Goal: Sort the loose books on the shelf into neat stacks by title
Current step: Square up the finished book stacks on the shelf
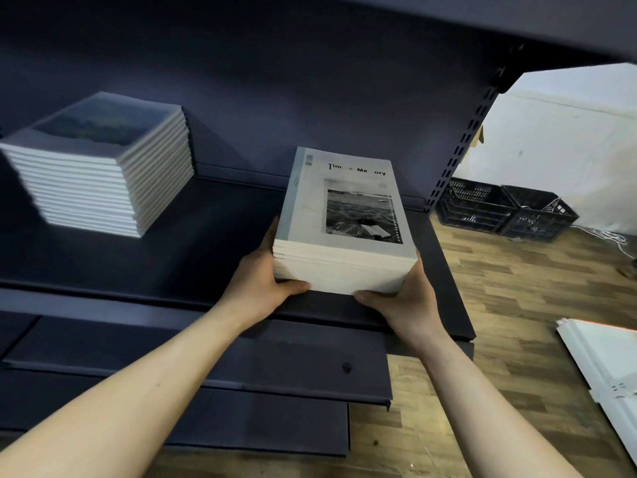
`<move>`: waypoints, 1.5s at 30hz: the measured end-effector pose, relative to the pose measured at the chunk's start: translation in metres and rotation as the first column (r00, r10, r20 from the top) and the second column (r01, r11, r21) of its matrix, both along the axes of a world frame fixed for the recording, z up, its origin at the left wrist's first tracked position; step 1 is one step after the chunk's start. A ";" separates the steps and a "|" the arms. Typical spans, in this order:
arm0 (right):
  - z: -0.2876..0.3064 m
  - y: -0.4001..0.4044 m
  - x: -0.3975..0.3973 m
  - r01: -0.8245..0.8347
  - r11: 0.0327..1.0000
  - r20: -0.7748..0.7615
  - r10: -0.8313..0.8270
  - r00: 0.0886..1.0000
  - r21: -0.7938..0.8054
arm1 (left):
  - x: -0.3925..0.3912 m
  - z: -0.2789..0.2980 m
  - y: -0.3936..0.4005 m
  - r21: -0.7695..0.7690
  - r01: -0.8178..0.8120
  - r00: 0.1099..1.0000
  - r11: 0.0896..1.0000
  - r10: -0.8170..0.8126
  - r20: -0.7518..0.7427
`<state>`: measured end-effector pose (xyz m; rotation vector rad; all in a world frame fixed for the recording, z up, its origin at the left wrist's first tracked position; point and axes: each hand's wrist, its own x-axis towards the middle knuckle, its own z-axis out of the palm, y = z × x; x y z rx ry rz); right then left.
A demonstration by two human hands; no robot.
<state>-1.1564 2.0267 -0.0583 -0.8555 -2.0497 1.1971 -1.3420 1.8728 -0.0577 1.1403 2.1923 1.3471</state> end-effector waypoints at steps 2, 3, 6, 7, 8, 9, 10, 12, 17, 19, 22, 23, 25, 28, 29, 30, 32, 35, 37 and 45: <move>0.001 -0.002 -0.001 0.024 1.000 0.011 -0.024 1.000 -0.001 | 0.002 -0.001 0.000 0.013 -0.016 1.000 1.000 0.016 -0.010; 0.004 -0.004 -0.001 0.038 0.999 0.009 -0.038 0.999 0.006 | 0.003 0.001 0.000 0.018 -0.021 1.000 1.000 0.021 -0.016; 0.007 -0.017 0.001 0.107 0.994 -0.018 -0.107 0.994 0.015 | 0.005 0.006 -0.003 0.024 -0.020 0.999 1.000 0.019 0.033; 0.006 -0.024 0.001 0.146 0.989 -0.022 -0.146 0.989 0.034 | 0.006 0.008 -0.005 0.025 -0.007 0.998 1.000 0.006 0.062; 0.004 -0.032 0.001 0.196 0.977 -0.025 -0.194 0.981 0.087 | 0.006 0.012 -0.007 0.025 0.023 0.996 0.999 -0.025 0.084; 0.001 -0.041 0.001 0.248 0.953 -0.025 -0.247 0.969 0.172 | 0.005 0.016 -0.009 0.021 0.073 0.991 0.997 -0.075 0.107; -0.002 -0.050 0.000 0.286 0.913 -0.019 -0.294 0.956 0.289 | 0.004 0.020 -0.011 0.021 0.122 0.982 0.992 -0.124 0.144; -0.002 -0.066 -0.008 0.284 0.786 -0.008 -0.335 0.942 0.550 | 0.000 0.031 -0.013 0.043 0.154 0.957 0.987 -0.160 0.242; 0.017 -0.094 -0.074 0.150 0.652 0.069 -0.298 0.952 0.743 | -0.026 0.051 0.006 0.179 -0.020 0.864 0.984 -0.073 0.497; 0.014 -0.097 -0.097 0.163 0.634 0.087 -0.345 0.935 0.756 | -0.033 0.051 0.021 0.215 -0.014 0.843 0.977 -0.104 0.528; 0.001 -0.089 -0.106 0.180 0.574 0.083 -0.401 0.912 0.799 | -0.030 0.038 0.043 0.272 -0.021 0.751 0.962 -0.164 0.639; -0.003 -0.086 -0.107 0.185 0.553 0.072 -0.410 0.909 0.812 | -0.028 0.035 0.046 0.290 -0.039 0.718 0.956 -0.175 0.673; -0.006 -0.082 -0.112 0.209 0.519 0.046 -0.435 0.899 0.829 | -0.032 0.029 0.051 0.308 -0.039 0.687 0.951 -0.199 0.699; -0.005 -0.083 -0.115 0.236 0.504 0.034 -0.470 0.882 0.831 | -0.033 0.030 0.051 0.319 0.004 0.680 0.948 -0.237 0.694; -0.004 -0.084 -0.115 0.241 0.508 0.034 -0.473 0.880 0.827 | -0.034 0.032 0.050 0.319 0.017 0.686 0.948 -0.243 0.686; -0.002 -0.087 -0.115 0.246 0.516 0.036 -0.477 0.878 0.821 | -0.035 0.032 0.048 0.314 0.028 0.693 0.949 -0.245 0.678; 0.002 -0.095 -0.119 0.264 0.533 0.037 -0.488 0.872 0.804 | -0.036 0.031 0.047 0.309 0.059 0.711 0.949 -0.257 0.655; 0.002 -0.113 -0.130 0.290 0.521 0.028 -0.519 0.854 0.803 | -0.041 0.030 0.043 0.275 0.163 0.692 0.947 -0.309 0.652; -0.001 -0.116 -0.135 0.319 0.506 0.011 -0.545 0.838 0.802 | -0.048 0.035 0.041 0.246 0.222 0.657 0.943 -0.331 0.678; -0.010 -0.101 -0.148 0.428 0.427 -0.106 -0.598 0.794 0.797 | -0.098 0.025 0.071 0.302 0.172 0.765 0.938 -0.320 0.559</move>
